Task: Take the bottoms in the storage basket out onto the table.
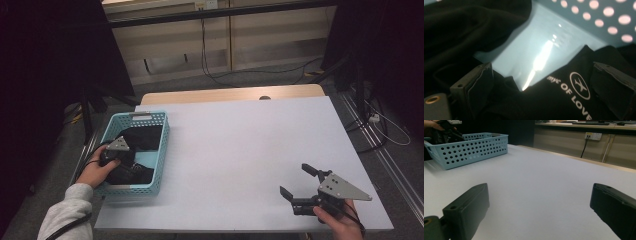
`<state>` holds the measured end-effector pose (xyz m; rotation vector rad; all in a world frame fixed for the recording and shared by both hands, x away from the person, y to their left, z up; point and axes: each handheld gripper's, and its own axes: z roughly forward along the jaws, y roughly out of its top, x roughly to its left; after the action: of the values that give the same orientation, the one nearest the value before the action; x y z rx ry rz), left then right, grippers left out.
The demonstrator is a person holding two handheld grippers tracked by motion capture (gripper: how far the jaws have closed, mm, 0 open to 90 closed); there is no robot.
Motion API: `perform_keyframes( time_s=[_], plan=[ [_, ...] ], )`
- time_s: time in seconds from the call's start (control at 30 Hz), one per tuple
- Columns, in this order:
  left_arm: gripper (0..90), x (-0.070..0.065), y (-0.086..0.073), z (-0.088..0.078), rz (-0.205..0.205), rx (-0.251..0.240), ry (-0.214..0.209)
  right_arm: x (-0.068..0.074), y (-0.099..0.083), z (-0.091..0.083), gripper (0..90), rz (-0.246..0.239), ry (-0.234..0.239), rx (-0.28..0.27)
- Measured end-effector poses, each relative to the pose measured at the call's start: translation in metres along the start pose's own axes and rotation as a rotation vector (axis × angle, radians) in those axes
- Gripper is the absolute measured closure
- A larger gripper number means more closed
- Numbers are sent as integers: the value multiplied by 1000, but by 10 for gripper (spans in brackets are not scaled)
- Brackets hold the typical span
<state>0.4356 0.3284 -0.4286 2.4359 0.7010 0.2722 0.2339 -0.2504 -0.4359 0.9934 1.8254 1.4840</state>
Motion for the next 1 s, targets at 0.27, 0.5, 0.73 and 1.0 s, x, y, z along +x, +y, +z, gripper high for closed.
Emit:
perform_keyframes(
  time_s=[0.27,0.5,0.73,1.0],
  plan=[
    [42,3,-3,4,-35,-11,-27,0,0,0,19,-2,2,4],
    [20,10,-4,8,-79,11,-73,0,0,0,19,-2,3,3],
    [1,13,-5,12,-114,13,-90,1,0,0,19,-3,6,2],
    [3,16,-2,13,-109,36,-94,1,0,1,19,-5,9,3]
  ],
)
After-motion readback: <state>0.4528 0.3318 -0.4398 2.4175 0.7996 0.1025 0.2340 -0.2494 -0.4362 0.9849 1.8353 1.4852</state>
